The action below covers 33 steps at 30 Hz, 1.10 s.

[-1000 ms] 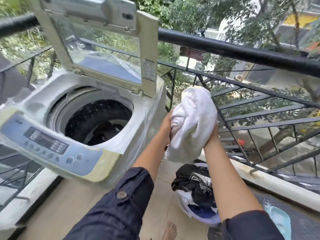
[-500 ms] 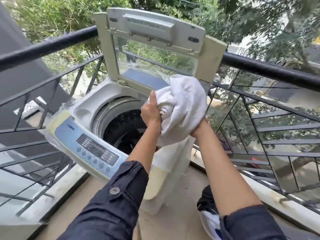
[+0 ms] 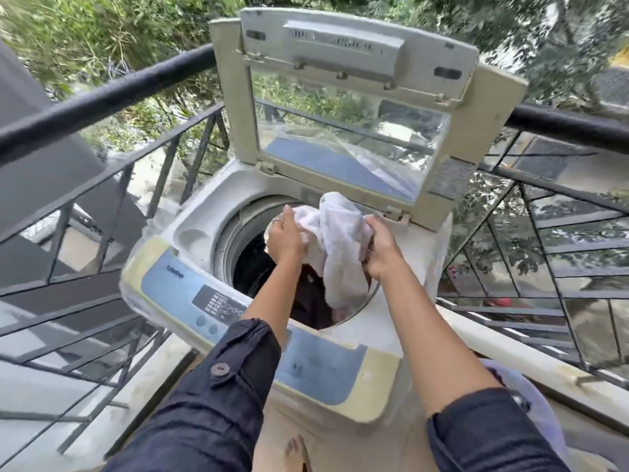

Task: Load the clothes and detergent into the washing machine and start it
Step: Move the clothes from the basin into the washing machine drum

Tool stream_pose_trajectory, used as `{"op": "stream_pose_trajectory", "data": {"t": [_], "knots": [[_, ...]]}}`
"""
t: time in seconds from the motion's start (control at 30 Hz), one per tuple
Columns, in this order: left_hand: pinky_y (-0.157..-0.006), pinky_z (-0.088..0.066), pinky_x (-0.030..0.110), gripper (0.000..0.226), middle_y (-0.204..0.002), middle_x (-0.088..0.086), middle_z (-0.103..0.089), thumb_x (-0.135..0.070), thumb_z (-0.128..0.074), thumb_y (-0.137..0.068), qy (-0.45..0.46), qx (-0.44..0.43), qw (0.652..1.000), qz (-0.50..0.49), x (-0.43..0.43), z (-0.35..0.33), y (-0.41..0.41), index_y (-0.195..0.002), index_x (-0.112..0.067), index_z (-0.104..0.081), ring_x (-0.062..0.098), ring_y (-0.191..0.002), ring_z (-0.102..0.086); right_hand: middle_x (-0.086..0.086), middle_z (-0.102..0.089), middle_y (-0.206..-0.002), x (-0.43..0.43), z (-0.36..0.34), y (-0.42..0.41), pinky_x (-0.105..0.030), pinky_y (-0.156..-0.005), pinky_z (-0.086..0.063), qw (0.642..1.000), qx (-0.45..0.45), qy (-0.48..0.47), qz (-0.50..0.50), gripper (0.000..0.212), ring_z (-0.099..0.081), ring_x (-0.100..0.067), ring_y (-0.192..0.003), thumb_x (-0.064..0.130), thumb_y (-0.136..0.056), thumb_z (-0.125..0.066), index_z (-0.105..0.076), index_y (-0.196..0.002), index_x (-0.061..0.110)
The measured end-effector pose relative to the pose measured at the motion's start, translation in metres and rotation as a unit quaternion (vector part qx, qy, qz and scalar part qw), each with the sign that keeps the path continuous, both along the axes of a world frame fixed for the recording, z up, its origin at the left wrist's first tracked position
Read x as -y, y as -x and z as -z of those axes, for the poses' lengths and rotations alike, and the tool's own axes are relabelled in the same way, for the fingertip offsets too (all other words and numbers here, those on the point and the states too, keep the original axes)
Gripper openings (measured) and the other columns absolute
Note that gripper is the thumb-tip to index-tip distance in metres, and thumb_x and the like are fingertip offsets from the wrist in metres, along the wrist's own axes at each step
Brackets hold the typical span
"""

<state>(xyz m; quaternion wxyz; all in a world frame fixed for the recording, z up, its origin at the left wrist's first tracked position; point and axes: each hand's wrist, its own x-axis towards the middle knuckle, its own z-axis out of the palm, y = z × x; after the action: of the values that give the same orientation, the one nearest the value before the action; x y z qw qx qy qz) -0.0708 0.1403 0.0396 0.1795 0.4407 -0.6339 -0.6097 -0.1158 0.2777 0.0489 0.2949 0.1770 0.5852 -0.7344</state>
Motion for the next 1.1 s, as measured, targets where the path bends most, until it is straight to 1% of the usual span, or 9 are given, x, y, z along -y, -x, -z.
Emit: {"op": "stream_pose_trajectory", "data": {"t": [0.07, 0.17, 0.3, 0.6, 0.7, 0.8, 0.93, 1.03, 1.1], "knots": [[-0.098, -0.039, 0.034, 0.054, -0.112, 0.005, -0.067, -0.049, -0.027, -0.1, -0.015, -0.011, 1.0, 0.022, 0.005, 0.001, 0.002, -0.103, -0.015, -0.069, 0.023, -0.106, -0.058, -0.004, -0.062, -0.084, 0.003, 0.007, -0.002, -0.026, -0.068, -0.047, 1.0, 0.02, -0.003, -0.019, 0.028, -0.059, -0.019, -0.076, 0.043, -0.091, -0.048, -0.062, -0.085, 0.019], [-0.096, -0.036, 0.032, 0.057, -0.115, 0.004, -0.066, -0.046, -0.02, -0.101, -0.038, -0.036, 0.998, 0.025, 0.005, 0.0, 0.003, -0.097, -0.017, -0.069, 0.021, -0.108, -0.057, -0.006, -0.054, -0.132, 0.005, 0.012, -0.004, -0.038, -0.104, -0.032, 0.998, 0.029, -0.02, -0.046, 0.034, -0.049, -0.025, -0.124, 0.042, -0.094, -0.044, -0.059, -0.113, 0.019], [-0.103, -0.04, 0.038, 0.058, -0.109, 0.007, -0.07, -0.045, -0.019, -0.102, -0.039, -0.039, 0.998, 0.026, 0.002, 0.003, 0.006, -0.092, -0.017, -0.069, 0.025, -0.107, -0.06, -0.005, -0.051, -0.139, 0.004, 0.011, -0.003, -0.048, -0.114, -0.016, 0.997, 0.035, -0.031, -0.059, 0.025, -0.043, -0.027, -0.132, 0.039, -0.096, -0.04, -0.056, -0.084, 0.024], [-0.087, -0.044, 0.029, 0.053, -0.1, 0.01, -0.073, -0.034, -0.022, -0.102, -0.043, -0.058, 0.996, 0.043, -0.022, 0.018, 0.012, -0.092, -0.011, -0.068, 0.022, -0.085, -0.065, -0.002, -0.06, -0.112, -0.023, 0.018, 0.001, -0.04, -0.107, -0.03, 0.999, 0.02, -0.005, -0.029, 0.026, -0.054, -0.022, -0.107, 0.036, -0.098, -0.038, -0.057, -0.085, 0.023], [-0.089, -0.045, 0.033, 0.05, -0.089, 0.007, -0.071, -0.033, -0.023, -0.102, -0.05, -0.065, 0.995, 0.052, -0.04, 0.016, 0.018, -0.084, -0.015, -0.066, 0.02, -0.078, -0.065, 0.002, -0.063, -0.095, -0.039, 0.016, 0.001, -0.035, -0.095, -0.035, 1.0, 0.012, 0.007, -0.018, 0.025, -0.058, -0.021, -0.096, 0.034, -0.098, -0.037, -0.055, -0.085, 0.023], [-0.09, -0.047, 0.037, 0.048, -0.085, 0.004, -0.07, -0.033, -0.024, -0.101, -0.057, -0.075, 0.994, 0.057, -0.064, 0.013, 0.022, -0.081, -0.017, -0.065, 0.019, -0.075, -0.065, 0.003, -0.063, -0.091, -0.061, 0.014, 0.002, -0.028, -0.077, -0.041, 1.0, 0.003, 0.017, 0.008, 0.023, -0.061, -0.015, -0.083, 0.033, -0.097, -0.04, -0.056, -0.086, 0.022], [-0.083, -0.048, 0.032, 0.049, -0.085, 0.009, -0.07, -0.029, -0.025, -0.102, -0.059, -0.104, 0.991, 0.06, -0.109, 0.009, 0.027, -0.09, -0.009, -0.068, 0.019, -0.074, -0.064, 0.004, -0.065, -0.083, -0.101, 0.013, 0.005, -0.025, -0.071, -0.04, 0.999, -0.012, 0.025, 0.044, 0.024, -0.059, -0.012, -0.079, 0.032, -0.098, -0.038, -0.055, -0.084, 0.022], [-0.072, -0.049, 0.021, 0.05, -0.087, 0.016, -0.071, -0.025, -0.026, -0.103, -0.041, -0.125, 0.989, 0.061, -0.153, 0.003, 0.029, -0.093, -0.001, -0.068, 0.021, -0.075, -0.064, 0.01, -0.07, -0.057, -0.141, 0.017, 0.006, -0.025, -0.068, -0.039, 0.997, -0.011, 0.027, 0.069, 0.023, -0.059, -0.01, -0.076, 0.03, -0.097, -0.04, -0.055, -0.082, 0.023], [-0.075, -0.051, 0.027, 0.048, -0.086, 0.019, -0.071, -0.023, -0.027, -0.103, -0.035, -0.137, 0.988, 0.063, -0.183, 0.004, 0.03, -0.088, -0.002, -0.067, 0.025, -0.072, -0.064, 0.012, -0.068, -0.052, -0.169, 0.021, 0.005, -0.025, -0.069, -0.04, 0.996, -0.007, 0.023, 0.082, 0.021, -0.06, -0.01, -0.076, 0.031, -0.096, -0.042, -0.056, -0.082, 0.023]]}}
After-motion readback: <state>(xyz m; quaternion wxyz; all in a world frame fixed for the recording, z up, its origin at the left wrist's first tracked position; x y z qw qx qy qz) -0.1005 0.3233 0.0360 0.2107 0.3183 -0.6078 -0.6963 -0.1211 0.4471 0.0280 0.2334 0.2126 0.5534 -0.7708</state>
